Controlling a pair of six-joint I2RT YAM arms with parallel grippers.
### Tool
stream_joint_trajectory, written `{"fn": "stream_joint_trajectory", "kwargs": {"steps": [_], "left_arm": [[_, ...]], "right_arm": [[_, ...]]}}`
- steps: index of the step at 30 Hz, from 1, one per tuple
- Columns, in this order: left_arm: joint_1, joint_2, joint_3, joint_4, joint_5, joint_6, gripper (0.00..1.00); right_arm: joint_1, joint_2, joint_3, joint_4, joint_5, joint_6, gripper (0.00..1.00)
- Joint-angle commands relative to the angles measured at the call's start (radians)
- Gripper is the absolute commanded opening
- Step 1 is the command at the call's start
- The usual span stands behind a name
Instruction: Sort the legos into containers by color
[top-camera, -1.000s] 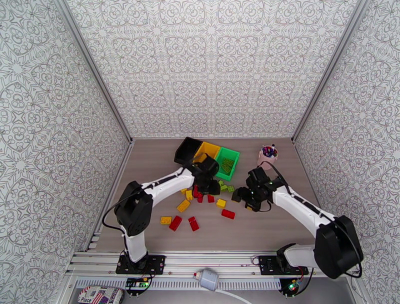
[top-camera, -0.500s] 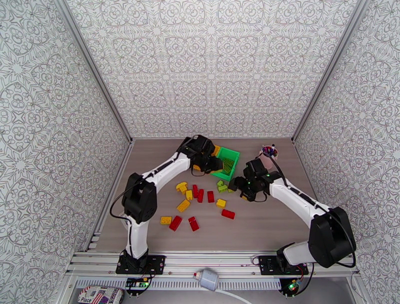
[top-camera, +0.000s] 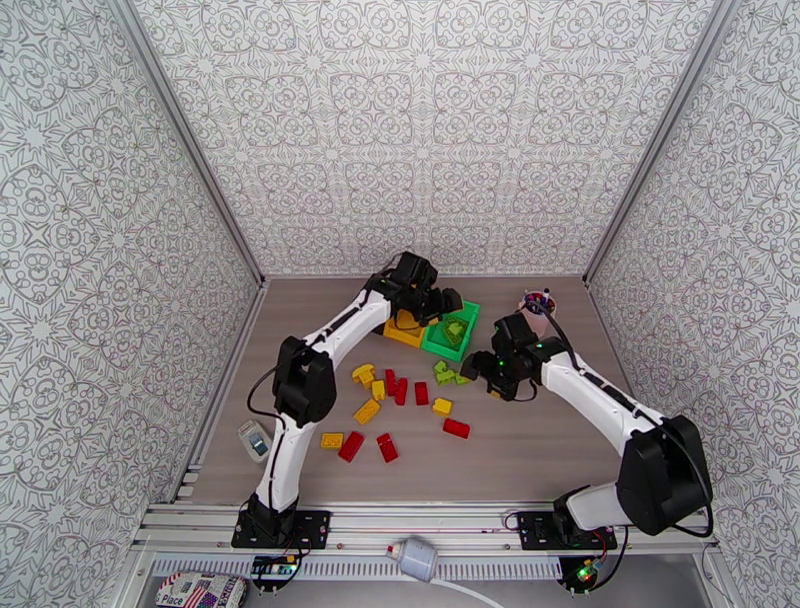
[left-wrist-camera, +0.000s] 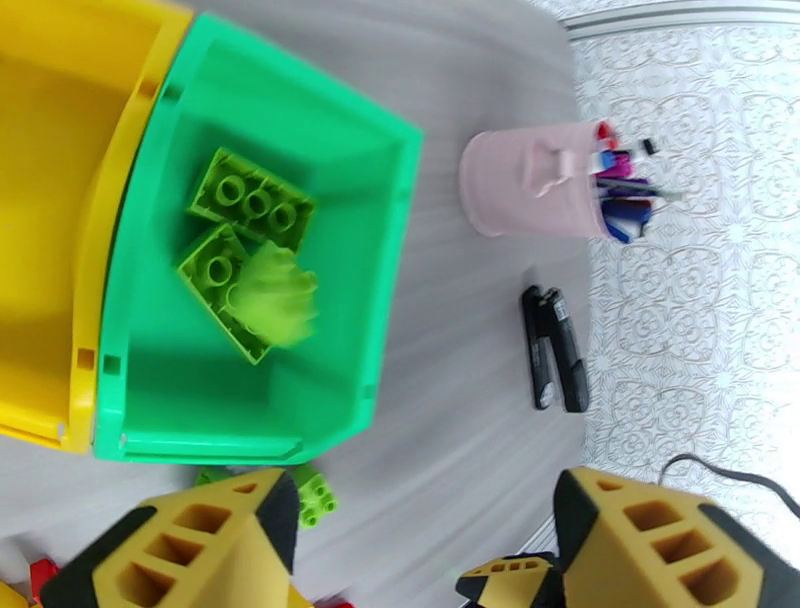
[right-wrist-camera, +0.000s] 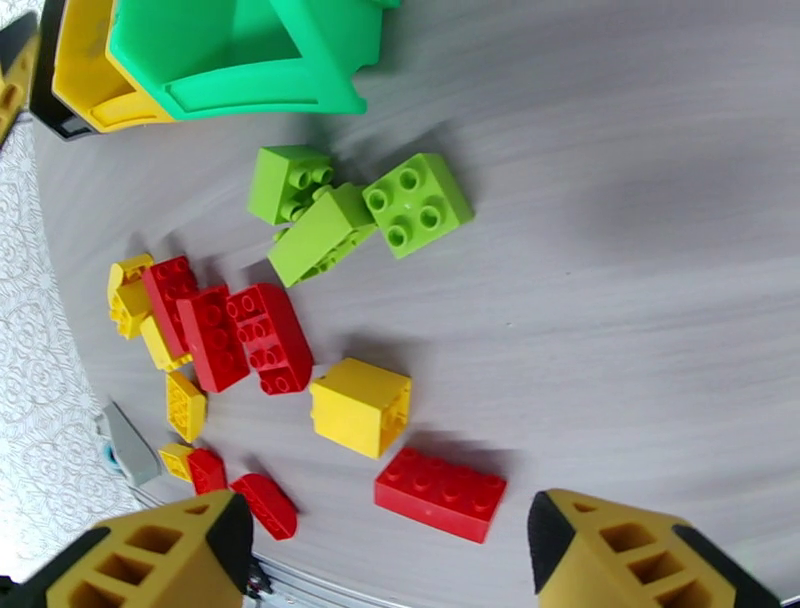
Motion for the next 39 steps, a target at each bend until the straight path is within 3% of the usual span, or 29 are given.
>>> {"fn": "stream_joint_trajectory", "kwargs": {"steps": [1,11,13,14,23,32,39], "left_arm": [[-0.006,-0.087,-0.017,-0.024,-0.018,0.02,0.75],[-0.022,-0.415,-0.412,-0.05,-0.222,0.121,0.88],[-0.024,-0.485,-0.5,-0.046,-0.257,0.124,0.92],[-0.025,-0.523,-0.553,-0.04,-0.289,0.121,0.99],[-0.024,-0.777,-0.961,0.051,-0.36,0.006,0.99],[-0.046,-0.867,-1.125,0.076,-0.374,-0.058,0.99],[-0.043,-0.865,-1.128,0.084,-0.37,-0.062,0.99]], "right_arm": [[-0.008,0.011,0.042,-0.063,0.05,-0.069,0.77],[0.01,0.141,0.104,-0.108,0.076,-0.164,0.76],[0.022,0.172,0.122,-0.113,0.087,-0.178,0.76],[0.027,0.183,0.13,-0.116,0.09,-0.182,0.76],[0.065,0.302,0.193,-0.118,0.133,-0.214,0.78],[0.075,0.404,0.268,-0.135,0.173,-0.256,0.74],[0.075,0.487,0.349,-0.158,0.209,-0.306,0.67]]}}
